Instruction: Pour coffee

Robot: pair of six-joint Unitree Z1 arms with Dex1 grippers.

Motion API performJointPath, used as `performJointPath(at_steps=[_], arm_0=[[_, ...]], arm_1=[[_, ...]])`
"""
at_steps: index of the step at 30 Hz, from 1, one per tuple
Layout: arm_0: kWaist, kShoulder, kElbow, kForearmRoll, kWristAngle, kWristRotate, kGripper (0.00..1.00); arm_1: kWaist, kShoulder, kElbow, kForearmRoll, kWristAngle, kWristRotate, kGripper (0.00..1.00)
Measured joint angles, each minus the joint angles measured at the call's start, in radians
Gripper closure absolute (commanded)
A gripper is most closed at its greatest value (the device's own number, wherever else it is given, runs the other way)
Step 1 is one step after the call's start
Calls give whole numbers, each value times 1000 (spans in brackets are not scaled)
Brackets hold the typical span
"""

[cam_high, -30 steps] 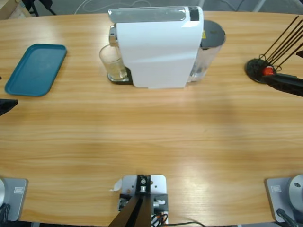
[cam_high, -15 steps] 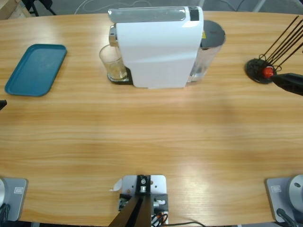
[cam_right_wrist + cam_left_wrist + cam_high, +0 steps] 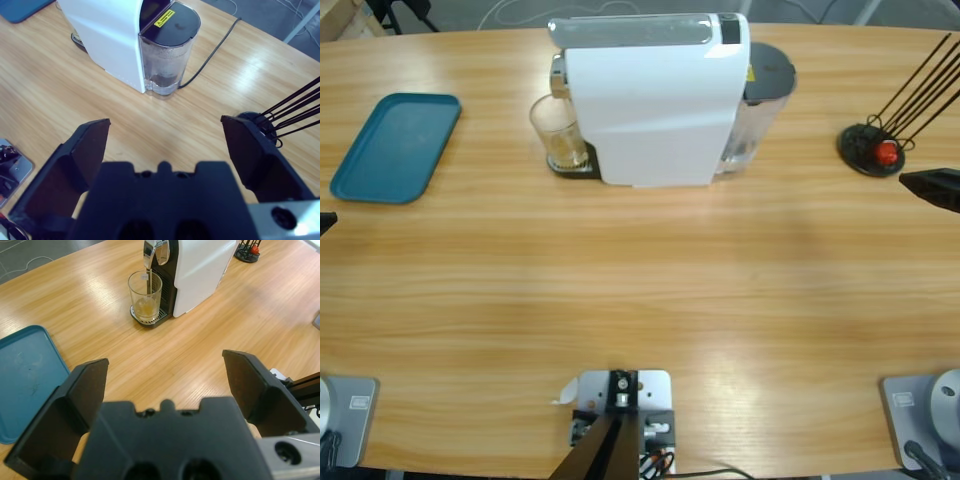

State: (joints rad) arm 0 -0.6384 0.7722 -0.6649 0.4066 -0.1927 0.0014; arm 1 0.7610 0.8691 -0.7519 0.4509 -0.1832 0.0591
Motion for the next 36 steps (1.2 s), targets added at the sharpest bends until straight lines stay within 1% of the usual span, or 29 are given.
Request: performJointPath(at_steps=[29, 36], arm_0=[[0, 10, 0, -7, -10, 0, 0], [0, 16, 0, -7, -11, 0, 0]], arm_1=[[0, 0, 0, 5, 12, 11, 0], [0, 0, 0, 5, 34, 11, 0]])
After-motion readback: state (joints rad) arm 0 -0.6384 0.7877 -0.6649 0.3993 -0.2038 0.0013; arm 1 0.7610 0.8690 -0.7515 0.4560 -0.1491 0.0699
